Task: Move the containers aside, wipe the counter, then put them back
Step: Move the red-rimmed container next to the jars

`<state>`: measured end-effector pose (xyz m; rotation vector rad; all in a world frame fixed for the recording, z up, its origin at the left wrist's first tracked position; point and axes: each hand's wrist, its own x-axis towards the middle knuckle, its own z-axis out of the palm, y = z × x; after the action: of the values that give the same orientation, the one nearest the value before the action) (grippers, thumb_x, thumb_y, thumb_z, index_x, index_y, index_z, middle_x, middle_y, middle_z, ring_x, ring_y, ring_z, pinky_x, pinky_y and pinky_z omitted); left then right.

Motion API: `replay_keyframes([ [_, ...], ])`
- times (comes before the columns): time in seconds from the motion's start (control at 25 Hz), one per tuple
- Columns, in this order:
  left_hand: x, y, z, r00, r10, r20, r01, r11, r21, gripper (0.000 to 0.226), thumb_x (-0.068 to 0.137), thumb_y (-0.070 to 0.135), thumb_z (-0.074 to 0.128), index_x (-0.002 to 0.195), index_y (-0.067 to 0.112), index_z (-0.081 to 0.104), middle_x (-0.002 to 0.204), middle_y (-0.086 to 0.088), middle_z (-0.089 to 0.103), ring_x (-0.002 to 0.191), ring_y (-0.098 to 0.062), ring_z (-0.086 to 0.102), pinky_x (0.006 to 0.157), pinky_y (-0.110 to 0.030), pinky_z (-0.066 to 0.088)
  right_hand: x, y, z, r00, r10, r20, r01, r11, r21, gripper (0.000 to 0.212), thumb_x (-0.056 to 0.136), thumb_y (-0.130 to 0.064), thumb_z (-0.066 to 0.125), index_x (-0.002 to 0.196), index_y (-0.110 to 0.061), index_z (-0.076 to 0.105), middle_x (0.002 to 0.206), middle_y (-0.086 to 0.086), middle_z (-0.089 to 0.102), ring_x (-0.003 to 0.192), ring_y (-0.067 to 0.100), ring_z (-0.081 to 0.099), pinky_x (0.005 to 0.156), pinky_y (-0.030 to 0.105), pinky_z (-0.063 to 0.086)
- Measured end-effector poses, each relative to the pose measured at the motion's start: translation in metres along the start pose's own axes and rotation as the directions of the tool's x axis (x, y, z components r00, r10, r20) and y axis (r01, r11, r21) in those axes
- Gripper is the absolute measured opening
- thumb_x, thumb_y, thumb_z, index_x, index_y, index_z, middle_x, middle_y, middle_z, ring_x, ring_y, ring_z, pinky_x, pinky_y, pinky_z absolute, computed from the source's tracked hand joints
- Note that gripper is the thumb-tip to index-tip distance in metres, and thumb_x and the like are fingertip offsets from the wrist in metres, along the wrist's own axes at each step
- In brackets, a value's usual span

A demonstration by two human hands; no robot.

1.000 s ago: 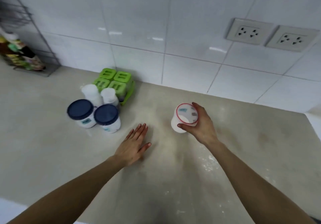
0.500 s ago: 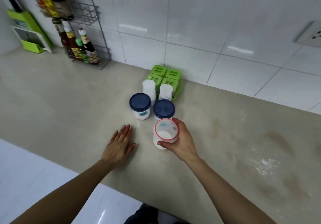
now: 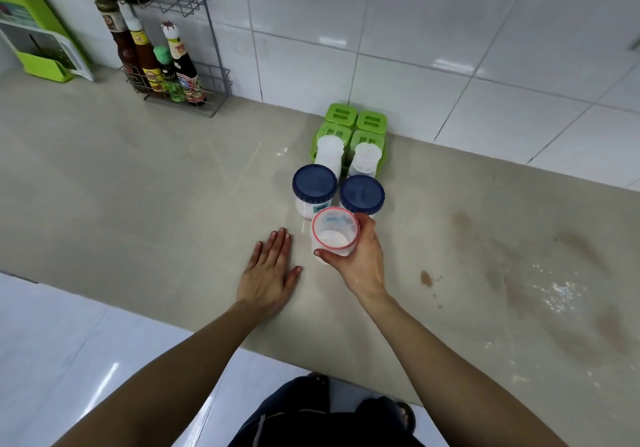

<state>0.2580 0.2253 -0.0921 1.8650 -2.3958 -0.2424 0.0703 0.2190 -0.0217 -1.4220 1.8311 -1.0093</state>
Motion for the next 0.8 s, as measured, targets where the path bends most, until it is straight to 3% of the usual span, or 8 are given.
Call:
replay_keyframes([
  [0.28, -0.001, -0.001, 0.001, 1.000, 0.009, -0.001, -0.009, 1.000, 0.002, 0.070, 0.097, 0.052, 0.020, 0.153, 0.015, 0.005, 0.162, -0.001, 0.003, 0.149, -0.015, 0.000, 0.119, -0.031, -0.007, -0.003, -0.001, 0.006, 0.999, -0.001, -0.032, 0.000, 1.000, -0.023, 0.099, 0.049, -0.040, 0.091, 0.131, -0.018, 0.041, 0.127, -0.003, 0.056, 0.116, 0.023, 0.054, 0.094, 0.040, 0.049],
  [0.52, -0.004, 0.002, -0.001, 1.000, 0.027, 0.007, -0.026, 0.999, -0.030, 0.071, 0.095, 0.053, 0.018, 0.153, 0.013, 0.006, 0.162, -0.003, 0.005, 0.149, -0.015, 0.000, 0.121, -0.033, -0.002, -0.010, 0.010, -0.010, 1.000, -0.004, 0.026, 0.005, 0.999, -0.046, 0.100, 0.056, -0.038, 0.089, 0.139, -0.018, 0.038, 0.136, -0.001, 0.051, 0.124, 0.021, 0.050, 0.100, 0.040, 0.046],
  [0.64, -0.017, 0.011, -0.005, 0.999, 0.032, -0.038, -0.035, 0.997, -0.071, 0.070, 0.093, 0.051, 0.016, 0.151, 0.012, 0.019, 0.160, -0.005, 0.019, 0.149, -0.017, 0.011, 0.121, -0.033, 0.002, -0.018, 0.021, -0.030, 0.997, -0.052, 0.051, 0.055, 0.996, -0.077, 0.077, 0.066, -0.038, 0.084, 0.132, -0.019, 0.049, 0.132, -0.001, 0.052, 0.120, 0.020, 0.052, 0.098, 0.038, 0.047],
  [0.8, -0.041, 0.052, -0.006, 0.991, 0.074, -0.114, -0.087, 0.990, -0.114, 0.060, 0.093, 0.045, 0.026, 0.140, 0.012, 0.043, 0.147, -0.007, 0.044, 0.139, -0.024, 0.035, 0.119, -0.037, 0.017, -0.033, 0.052, -0.082, 0.995, -0.087, 0.041, 0.091, 0.991, -0.102, 0.032, 0.076, -0.035, 0.075, 0.105, -0.025, 0.066, 0.116, -0.008, 0.060, 0.108, 0.013, 0.058, 0.093, 0.036, 0.049],
])
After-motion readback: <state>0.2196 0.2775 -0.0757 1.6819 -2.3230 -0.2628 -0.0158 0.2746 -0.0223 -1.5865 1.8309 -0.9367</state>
